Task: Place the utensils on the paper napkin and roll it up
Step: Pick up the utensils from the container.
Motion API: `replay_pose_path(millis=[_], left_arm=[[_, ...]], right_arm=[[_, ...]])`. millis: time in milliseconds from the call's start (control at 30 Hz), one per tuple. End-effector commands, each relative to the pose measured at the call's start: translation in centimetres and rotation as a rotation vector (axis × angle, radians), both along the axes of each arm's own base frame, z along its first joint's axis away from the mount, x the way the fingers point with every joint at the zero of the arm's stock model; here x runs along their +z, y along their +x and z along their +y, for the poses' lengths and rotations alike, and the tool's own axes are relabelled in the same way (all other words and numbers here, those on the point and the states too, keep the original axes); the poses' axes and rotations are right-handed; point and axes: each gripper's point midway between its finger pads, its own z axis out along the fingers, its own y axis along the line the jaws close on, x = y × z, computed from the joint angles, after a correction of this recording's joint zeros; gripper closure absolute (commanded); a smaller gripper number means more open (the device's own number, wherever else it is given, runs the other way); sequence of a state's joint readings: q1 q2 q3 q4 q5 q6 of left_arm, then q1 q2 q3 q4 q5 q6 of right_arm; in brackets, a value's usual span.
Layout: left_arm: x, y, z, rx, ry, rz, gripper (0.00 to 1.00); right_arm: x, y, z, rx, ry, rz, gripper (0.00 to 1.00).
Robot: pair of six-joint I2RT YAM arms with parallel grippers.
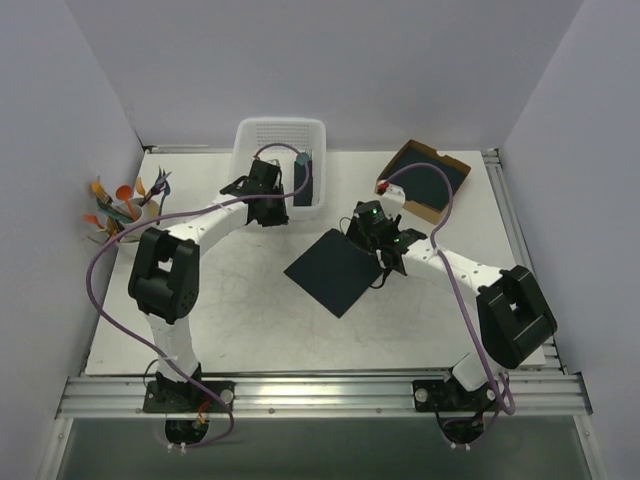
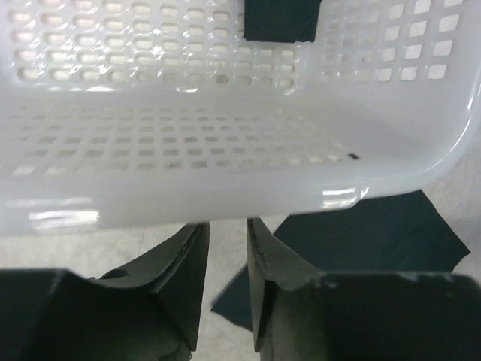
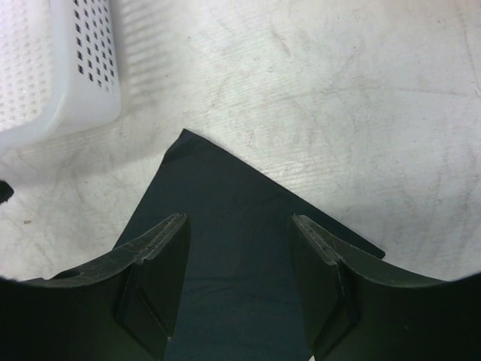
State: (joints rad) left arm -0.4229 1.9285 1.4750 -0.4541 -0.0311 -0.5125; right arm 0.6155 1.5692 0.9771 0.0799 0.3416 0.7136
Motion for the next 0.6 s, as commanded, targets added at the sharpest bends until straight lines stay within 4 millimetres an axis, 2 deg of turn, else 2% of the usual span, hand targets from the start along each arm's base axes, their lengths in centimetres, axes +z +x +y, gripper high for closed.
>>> replay_pose_path(millis=[0,33,100,133,200,233,300,333,400,433,467,533,567], left_arm=[[4.1,-1.1,1.7,0.013,-0.023,-0.093,0.63],[5.7,-1.9,2.0,0.018,-0.037,-0.12,0.6],[5.0,-3.7,2.9,0.028,-0.028,-0.088,0.54],[6.1,-4.3,3.2,0.03,-0.037,-0.105,0.52],[6.2,-5.4,3.9,0.044,-0.026,-0.093,0.49],[7.2,-5.6,4.3,0.055,-0.025,-0.113,0.44],[8.0,-5.8,5.3,0.087,-0.001,-0.129,0.38],[9.0,-5.6,6.5,0.127,0.022,-0.161,0.31],[9.9,-5.5,8.0,0.17,0.05,-0.174,0.22],[11.1,-5.4,8.9,0.196,0.058,-0.201,0.14],[11.8,-4.9,10.8,0.249,0.084,-0.22,0.08],[12.7,-5.1,12.9,0.304,0.118,-0.228,0.03],[13.2,-4.9,15.1,0.357,0.135,-0.224,0.06]], right_arm=[[4.3,0.9,0.5,0.041,0.048,-0.113,0.45],[4.5,1.0,0.6,0.052,0.054,-0.12,0.45],[5.2,1.4,1.2,0.085,0.071,-0.136,0.44],[5.0,1.5,1.4,0.098,0.068,-0.134,0.44],[5.8,2.1,2.4,0.14,0.083,-0.156,0.44],[5.4,2.2,2.8,0.166,0.081,-0.146,0.44],[6.3,3.0,3.8,0.198,0.094,-0.168,0.44],[6.0,3.2,4.4,0.234,0.092,-0.16,0.44],[6.8,3.7,5.5,0.273,0.11,-0.186,0.44],[6.7,3.8,5.8,0.294,0.109,-0.193,0.43],[7.7,4.0,6.7,0.336,0.125,-0.238,0.41],[7.8,3.7,7.2,0.405,0.12,-0.292,0.36],[8.4,4.1,7.2,0.415,0.112,-0.331,0.35]])
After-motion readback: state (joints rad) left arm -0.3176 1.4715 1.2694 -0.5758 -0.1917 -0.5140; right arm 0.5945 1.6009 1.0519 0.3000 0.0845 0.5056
